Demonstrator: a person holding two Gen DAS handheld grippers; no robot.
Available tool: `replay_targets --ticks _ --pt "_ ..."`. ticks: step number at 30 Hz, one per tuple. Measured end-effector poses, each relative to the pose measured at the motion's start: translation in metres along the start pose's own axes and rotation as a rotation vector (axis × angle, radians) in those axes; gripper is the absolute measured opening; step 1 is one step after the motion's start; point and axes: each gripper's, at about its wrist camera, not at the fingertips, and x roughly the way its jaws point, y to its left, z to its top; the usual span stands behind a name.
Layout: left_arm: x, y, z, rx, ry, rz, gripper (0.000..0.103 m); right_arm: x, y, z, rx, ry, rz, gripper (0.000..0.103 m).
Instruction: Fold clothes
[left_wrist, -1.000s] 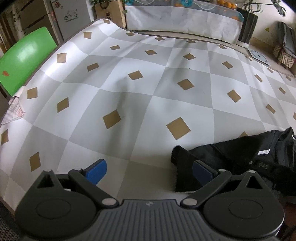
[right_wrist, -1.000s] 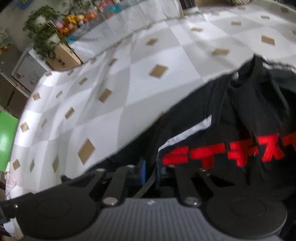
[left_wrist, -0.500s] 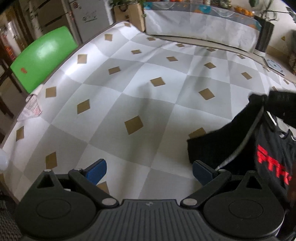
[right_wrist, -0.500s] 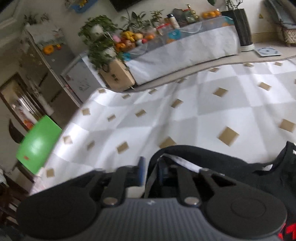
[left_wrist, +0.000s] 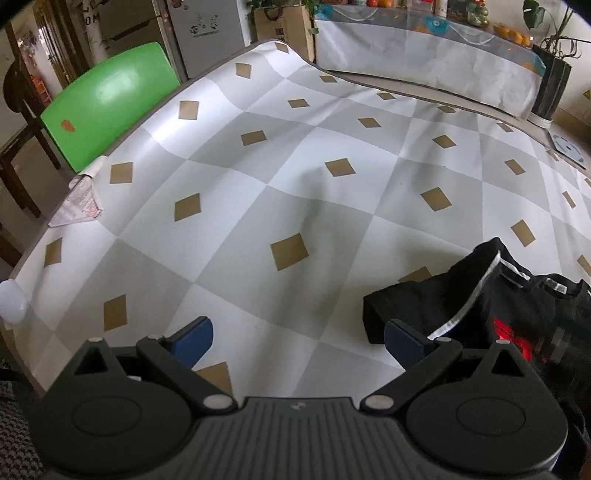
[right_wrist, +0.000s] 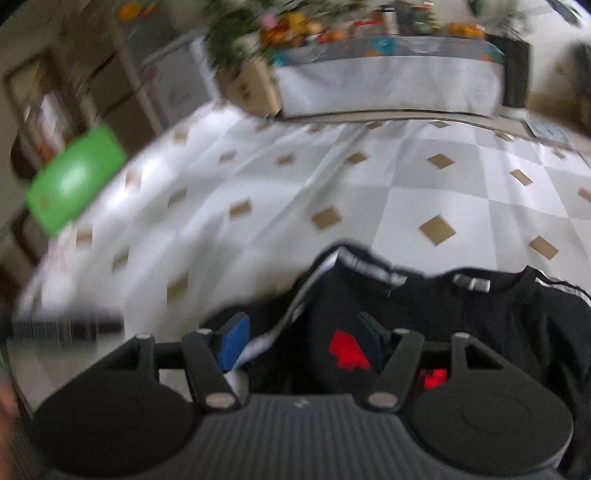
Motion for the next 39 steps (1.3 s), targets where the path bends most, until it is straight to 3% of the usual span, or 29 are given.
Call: replay_targets --ticks 4,9,20,23,25,28,33,35,37,39 --pt "-0.001 0.008 0.0 -0.03 -0.004 0.015 0.1 0.015 0.008 -0.016 0.021 0.049 0.048 0.058" --pt "0.002 0.012 0.002 -0.04 -0.002 0.027 0.1 0.032 0.015 -0.018 0.047 0.037 0.109 0.057" --pt "0.006 0.014 0.003 -0.036 0.008 0.037 0.1 0.074 0.021 -0.014 0.075 0.077 0.084 0.046" --pt "0.005 0.014 0.003 -0.044 0.011 0.032 0.1 0.081 0.022 -0.015 0.084 0.087 0.087 0.029" --pt "0.005 0.015 0.003 -0.047 0.013 0.031 0.1 0.085 0.025 -0.012 0.07 0.093 0.092 0.012" --pt "0.006 0.018 0.004 -0.06 0.018 0.034 0.1 0.09 0.032 -0.001 0.036 0.071 0.099 0.006" --pt "0.008 0.028 0.005 -0.101 0.022 0.053 0.1 0.093 0.037 0.033 0.079 -0.033 0.214 0.007" --pt "0.01 0.03 0.006 -0.104 0.022 0.064 0.1 0.088 0.037 0.042 0.106 -0.091 0.234 0.013" --pt "0.011 0.032 0.007 -0.111 0.021 0.075 0.1 0.082 0.036 0.046 0.12 -0.125 0.216 0.052" --pt "0.012 0.032 0.007 -0.114 0.022 0.075 0.1 0.076 0.034 0.043 0.095 -0.105 0.185 0.049"
